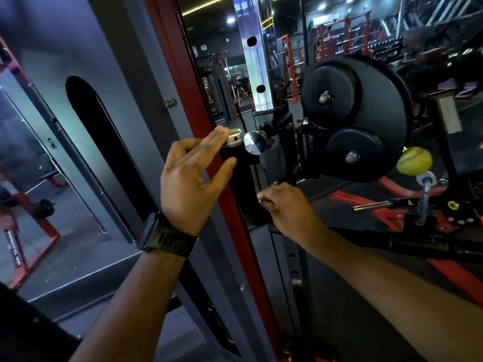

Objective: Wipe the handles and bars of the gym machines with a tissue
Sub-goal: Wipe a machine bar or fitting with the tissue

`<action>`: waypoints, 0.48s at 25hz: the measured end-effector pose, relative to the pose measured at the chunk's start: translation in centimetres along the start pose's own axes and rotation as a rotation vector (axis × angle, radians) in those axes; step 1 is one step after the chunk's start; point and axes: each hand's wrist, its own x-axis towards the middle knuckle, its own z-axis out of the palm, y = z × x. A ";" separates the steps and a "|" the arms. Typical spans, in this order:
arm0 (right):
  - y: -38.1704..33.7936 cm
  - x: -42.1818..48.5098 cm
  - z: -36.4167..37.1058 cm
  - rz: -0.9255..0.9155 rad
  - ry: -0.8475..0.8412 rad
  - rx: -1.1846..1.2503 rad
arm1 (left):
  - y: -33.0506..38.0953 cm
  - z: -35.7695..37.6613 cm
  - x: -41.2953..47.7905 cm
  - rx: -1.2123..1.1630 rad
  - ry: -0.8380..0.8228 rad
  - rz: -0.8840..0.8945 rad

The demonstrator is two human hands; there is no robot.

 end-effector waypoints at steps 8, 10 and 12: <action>-2.2 -0.8 -1.1 0.184 0.018 0.914 | 0.0 0.1 0.0 0.000 0.003 -0.007; -2.2 -0.6 -1.3 0.166 0.027 0.952 | -0.1 0.2 0.0 -0.006 -0.001 -0.024; -2.0 -0.7 -1.4 0.136 -0.059 0.892 | -0.2 0.2 0.0 0.003 -0.013 -0.021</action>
